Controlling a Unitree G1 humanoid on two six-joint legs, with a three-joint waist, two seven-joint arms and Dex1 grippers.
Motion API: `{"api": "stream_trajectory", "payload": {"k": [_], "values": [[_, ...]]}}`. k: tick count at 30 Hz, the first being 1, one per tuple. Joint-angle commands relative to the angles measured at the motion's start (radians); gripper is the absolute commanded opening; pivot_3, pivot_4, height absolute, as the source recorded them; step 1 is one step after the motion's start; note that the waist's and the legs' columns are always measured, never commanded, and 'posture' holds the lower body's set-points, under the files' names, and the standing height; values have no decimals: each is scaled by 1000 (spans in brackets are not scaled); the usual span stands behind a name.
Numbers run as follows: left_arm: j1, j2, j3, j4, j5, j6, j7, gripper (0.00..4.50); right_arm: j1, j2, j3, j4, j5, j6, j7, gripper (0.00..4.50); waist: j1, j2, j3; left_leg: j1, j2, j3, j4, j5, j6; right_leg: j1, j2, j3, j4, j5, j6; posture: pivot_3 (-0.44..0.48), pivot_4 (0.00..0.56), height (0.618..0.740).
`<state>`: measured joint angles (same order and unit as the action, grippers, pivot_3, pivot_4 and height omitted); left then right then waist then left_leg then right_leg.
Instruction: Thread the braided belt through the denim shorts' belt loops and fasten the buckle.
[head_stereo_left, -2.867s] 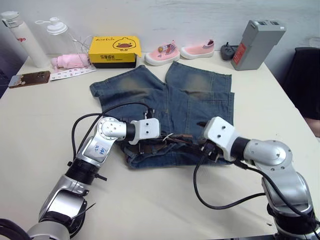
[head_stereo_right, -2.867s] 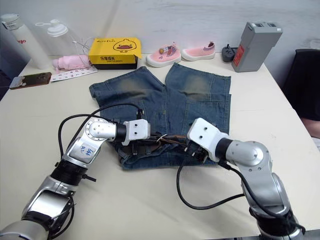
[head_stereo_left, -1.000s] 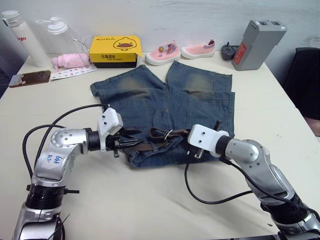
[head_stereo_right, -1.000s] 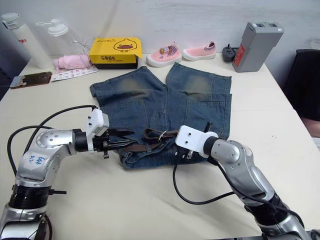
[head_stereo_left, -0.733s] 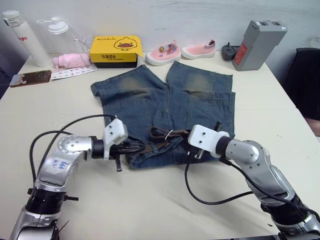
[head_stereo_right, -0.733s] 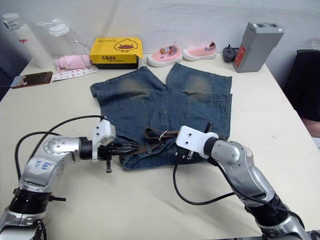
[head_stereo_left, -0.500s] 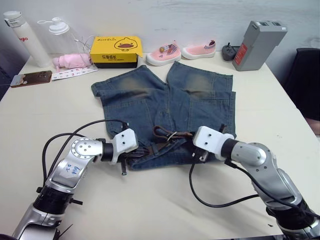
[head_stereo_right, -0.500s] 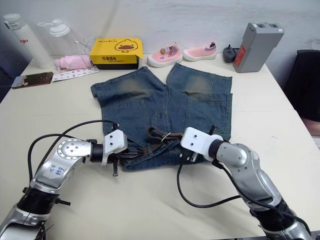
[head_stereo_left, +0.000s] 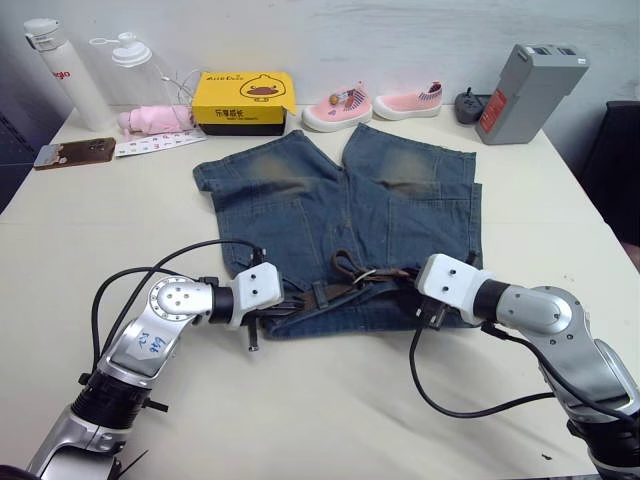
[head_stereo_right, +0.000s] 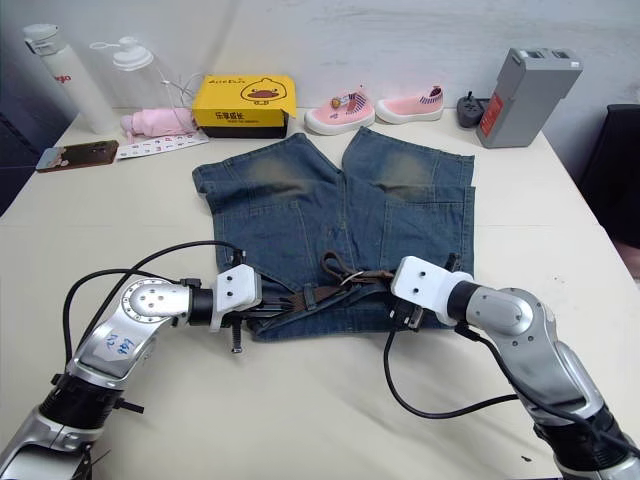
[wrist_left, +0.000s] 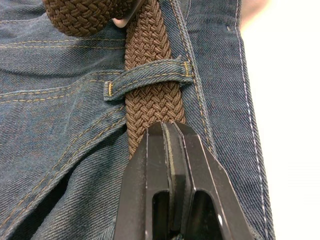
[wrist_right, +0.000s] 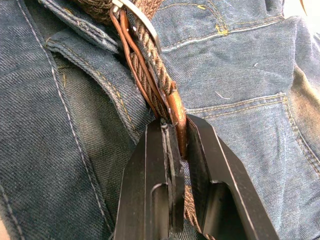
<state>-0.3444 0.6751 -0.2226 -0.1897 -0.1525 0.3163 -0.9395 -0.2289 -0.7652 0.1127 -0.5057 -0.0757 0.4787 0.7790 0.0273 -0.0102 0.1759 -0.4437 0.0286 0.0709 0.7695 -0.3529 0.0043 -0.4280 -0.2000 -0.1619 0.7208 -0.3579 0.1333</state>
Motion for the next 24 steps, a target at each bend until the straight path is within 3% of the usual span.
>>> {"api": "stream_trajectory", "payload": {"k": [1,3,4,24], "values": [[33,24,-26,32,51,24,3,10,-8,41,41,12,-65,28,-78,474,-1,0,0,0,0,0,0,0,0,0,0,0,0,0,0,0,150,658],[34,26,-25,32,52,23,5,0,-6,61,83,16,-93,34,-101,1417,-4,0,0,1,0,0,0,0,0,1,1,0,0,0,0,0,150,658],[35,26,-25,31,52,23,5,0,-7,69,91,13,-98,41,-107,1618,-5,0,0,1,0,0,0,0,0,1,1,0,0,0,0,0,150,658],[23,24,-25,45,65,12,9,0,-11,12,-6,-103,-45,58,-56,1618,-6,1,-1,2,0,1,-1,0,0,0,1,1,-3,0,0,0,150,658]]}}
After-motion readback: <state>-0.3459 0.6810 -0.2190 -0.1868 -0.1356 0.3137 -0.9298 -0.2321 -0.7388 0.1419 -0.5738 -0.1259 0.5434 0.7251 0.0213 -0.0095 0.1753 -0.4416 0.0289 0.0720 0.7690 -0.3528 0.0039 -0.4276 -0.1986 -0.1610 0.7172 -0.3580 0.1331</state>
